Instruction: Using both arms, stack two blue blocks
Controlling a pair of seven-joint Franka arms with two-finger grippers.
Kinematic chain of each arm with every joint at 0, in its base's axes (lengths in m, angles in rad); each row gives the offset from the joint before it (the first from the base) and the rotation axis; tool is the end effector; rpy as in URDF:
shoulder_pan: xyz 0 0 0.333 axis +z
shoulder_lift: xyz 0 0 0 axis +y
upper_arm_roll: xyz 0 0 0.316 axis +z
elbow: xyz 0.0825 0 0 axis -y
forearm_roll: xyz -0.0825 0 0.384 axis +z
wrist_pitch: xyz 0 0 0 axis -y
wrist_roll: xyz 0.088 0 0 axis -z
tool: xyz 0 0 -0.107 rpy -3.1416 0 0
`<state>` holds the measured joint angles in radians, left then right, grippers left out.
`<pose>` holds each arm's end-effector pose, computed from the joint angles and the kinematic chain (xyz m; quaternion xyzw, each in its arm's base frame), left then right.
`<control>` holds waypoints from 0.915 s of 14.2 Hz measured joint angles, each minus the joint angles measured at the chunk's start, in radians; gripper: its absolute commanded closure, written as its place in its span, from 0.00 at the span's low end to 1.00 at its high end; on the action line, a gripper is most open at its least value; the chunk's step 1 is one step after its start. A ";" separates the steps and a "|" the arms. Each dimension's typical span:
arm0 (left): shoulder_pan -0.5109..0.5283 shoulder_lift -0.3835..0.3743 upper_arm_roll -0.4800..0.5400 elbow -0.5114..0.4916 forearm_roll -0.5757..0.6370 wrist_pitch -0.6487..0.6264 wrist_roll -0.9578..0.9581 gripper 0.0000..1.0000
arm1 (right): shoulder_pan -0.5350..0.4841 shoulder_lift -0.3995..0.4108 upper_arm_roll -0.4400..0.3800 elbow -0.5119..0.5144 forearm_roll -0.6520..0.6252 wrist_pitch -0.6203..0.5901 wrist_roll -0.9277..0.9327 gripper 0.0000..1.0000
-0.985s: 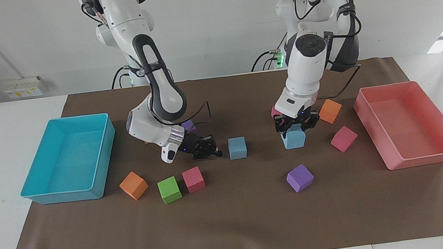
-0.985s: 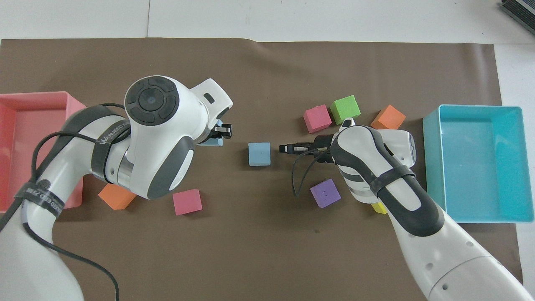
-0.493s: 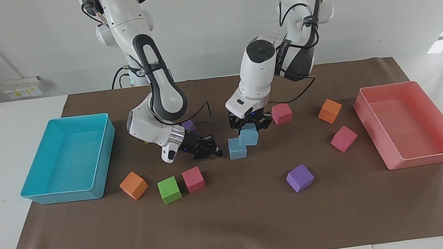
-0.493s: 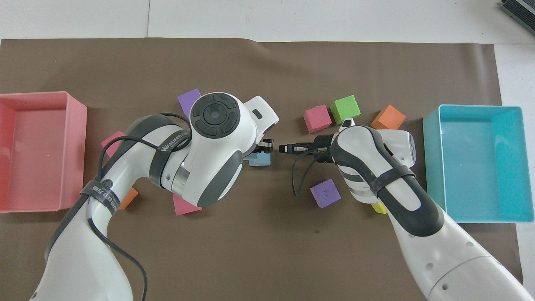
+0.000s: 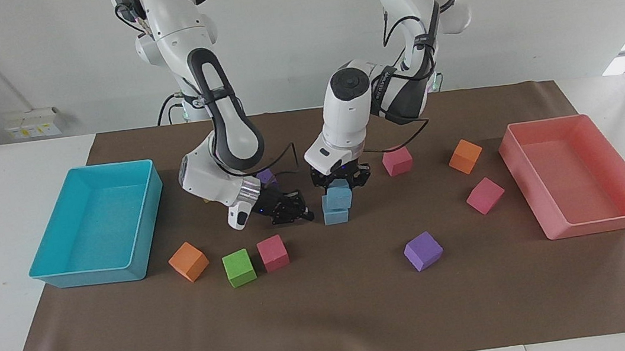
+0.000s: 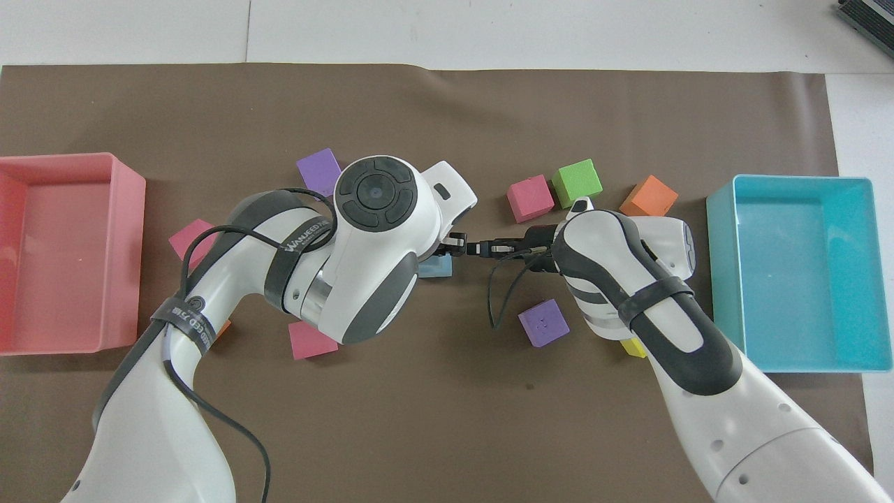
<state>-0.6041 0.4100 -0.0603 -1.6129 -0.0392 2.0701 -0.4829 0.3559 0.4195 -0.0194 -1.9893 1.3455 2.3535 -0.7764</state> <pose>0.5339 -0.4146 0.3942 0.9962 -0.0789 0.0041 0.0376 0.5733 0.2152 0.2532 -0.9038 -0.0312 -0.0733 0.4205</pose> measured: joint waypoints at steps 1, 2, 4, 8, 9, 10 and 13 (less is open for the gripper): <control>0.000 0.000 0.000 0.001 0.000 0.000 -0.001 1.00 | 0.000 0.000 0.000 0.000 0.000 0.000 0.000 1.00; 0.000 0.000 0.001 0.002 0.000 0.000 -0.004 1.00 | 0.000 0.000 0.000 0.000 0.000 0.000 0.000 1.00; 0.000 0.001 0.001 0.003 -0.001 0.000 -0.026 1.00 | 0.000 0.000 0.000 0.000 0.000 0.000 0.000 1.00; -0.001 0.012 0.001 0.004 -0.001 0.003 -0.042 1.00 | 0.000 0.000 0.000 0.000 0.000 0.000 0.000 1.00; -0.001 0.013 0.001 0.004 -0.001 0.007 -0.043 1.00 | 0.000 0.000 0.000 0.000 0.000 0.000 0.000 1.00; -0.002 0.013 0.001 0.004 -0.001 0.012 -0.044 1.00 | 0.000 0.000 0.000 0.000 0.000 0.000 0.000 1.00; -0.003 0.014 0.001 0.004 -0.001 0.018 -0.045 1.00 | 0.000 0.000 0.000 0.000 0.000 0.000 0.000 1.00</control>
<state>-0.6073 0.4239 -0.0592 -1.6088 -0.0399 2.0878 -0.5274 0.3559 0.4195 -0.0198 -1.9894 1.3455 2.3535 -0.7764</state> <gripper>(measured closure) 0.432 0.991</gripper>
